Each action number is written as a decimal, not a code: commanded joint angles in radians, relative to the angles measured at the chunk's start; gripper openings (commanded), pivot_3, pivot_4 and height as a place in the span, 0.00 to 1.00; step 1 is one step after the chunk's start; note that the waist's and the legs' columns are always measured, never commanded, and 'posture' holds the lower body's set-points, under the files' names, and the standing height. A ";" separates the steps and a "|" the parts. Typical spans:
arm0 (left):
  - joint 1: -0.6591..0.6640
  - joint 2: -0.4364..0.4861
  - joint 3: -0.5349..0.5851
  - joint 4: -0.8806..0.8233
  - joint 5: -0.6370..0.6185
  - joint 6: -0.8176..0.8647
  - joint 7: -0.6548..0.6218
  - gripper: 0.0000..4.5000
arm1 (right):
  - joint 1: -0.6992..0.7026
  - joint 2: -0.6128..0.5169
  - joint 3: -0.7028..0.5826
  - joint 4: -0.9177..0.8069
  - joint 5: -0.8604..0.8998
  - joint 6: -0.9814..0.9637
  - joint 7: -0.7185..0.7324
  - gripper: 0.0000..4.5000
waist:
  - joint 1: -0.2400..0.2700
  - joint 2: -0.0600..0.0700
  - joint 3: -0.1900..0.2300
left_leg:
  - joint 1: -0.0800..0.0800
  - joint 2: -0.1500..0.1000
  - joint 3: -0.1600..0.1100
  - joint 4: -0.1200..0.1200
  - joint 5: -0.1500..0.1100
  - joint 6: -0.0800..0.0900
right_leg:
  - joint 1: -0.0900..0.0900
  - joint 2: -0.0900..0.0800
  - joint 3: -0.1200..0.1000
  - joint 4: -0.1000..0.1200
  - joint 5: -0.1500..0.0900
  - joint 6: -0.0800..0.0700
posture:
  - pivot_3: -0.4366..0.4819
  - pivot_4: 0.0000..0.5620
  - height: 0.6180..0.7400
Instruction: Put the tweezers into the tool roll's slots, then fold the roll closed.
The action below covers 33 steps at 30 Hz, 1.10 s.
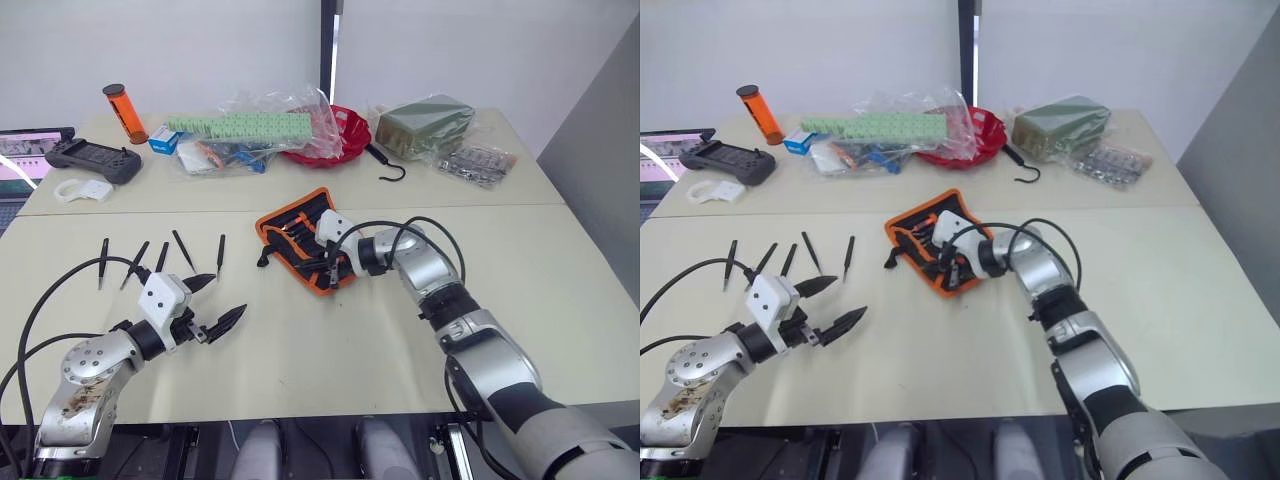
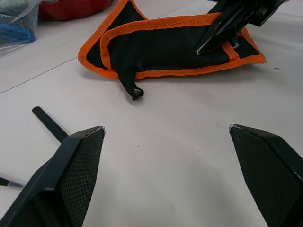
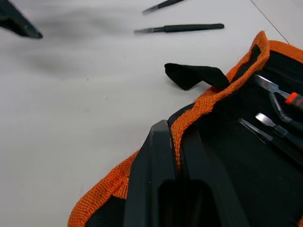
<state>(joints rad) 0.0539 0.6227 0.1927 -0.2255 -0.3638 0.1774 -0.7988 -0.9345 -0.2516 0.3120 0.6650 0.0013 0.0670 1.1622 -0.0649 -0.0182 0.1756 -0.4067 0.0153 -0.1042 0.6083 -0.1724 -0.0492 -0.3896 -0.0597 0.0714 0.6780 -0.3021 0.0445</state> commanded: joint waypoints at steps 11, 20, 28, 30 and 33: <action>-0.156 -0.002 -0.092 0.082 0.003 -0.015 -0.098 1.00 | 0.056 -0.210 0.006 -0.178 -0.058 -0.177 0.057 0.00 | 0.008 0.000 0.000 | -0.001 0.000 0.000 0.001 0.000 0.000 | 0.000 0.000 0.000 -0.001 0.000 0.000 | 0.48 0.27 1.00; -0.327 0.017 -0.161 0.224 0.023 -0.046 -0.219 1.00 | 0.198 -0.279 0.004 -0.350 -0.091 -0.171 -0.009 0.00 | 0.014 -0.001 0.000 | -0.001 0.000 0.000 0.001 0.000 0.000 | 0.001 0.000 0.000 -0.001 0.000 0.000 | 0.48 0.27 1.00; -0.502 0.002 -0.233 0.390 0.068 -0.125 -0.337 1.00 | 0.260 -0.276 -0.070 -0.432 -0.026 -0.065 -0.075 0.20 | 0.023 -0.001 0.001 | -0.002 -0.001 0.000 0.003 0.000 0.000 | 0.001 0.000 0.000 -0.001 0.000 0.000 | 0.48 0.27 1.00; -0.551 -0.013 -0.256 0.443 0.084 -0.156 -0.364 1.00 | 0.272 -0.275 -0.087 -0.458 0.004 -0.021 -0.073 0.35 | 0.025 -0.001 0.001 | -0.003 -0.001 0.000 0.004 0.000 0.000 | 0.001 0.000 0.000 -0.002 0.000 0.000 | 0.48 0.27 1.00; -0.629 -0.046 -0.285 0.523 0.107 -0.199 -0.391 1.00 | 0.292 -0.267 -0.117 -0.491 0.041 0.044 -0.092 0.58 | 0.026 -0.001 0.001 | -0.003 -0.001 0.000 0.004 0.000 0.000 | 0.001 0.000 -0.001 -0.001 0.000 0.000 | 0.48 0.27 1.00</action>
<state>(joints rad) -0.5424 0.5818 -0.0865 0.2815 -0.2676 0.0146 -1.1729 -0.6442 -0.5199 0.2318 0.2213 0.0054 0.0810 1.0833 -0.0393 -0.0193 0.1762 -0.4096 0.0145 -0.1045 0.6125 -0.1723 -0.0491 -0.3887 -0.0596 0.0706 0.6766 -0.3022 0.0449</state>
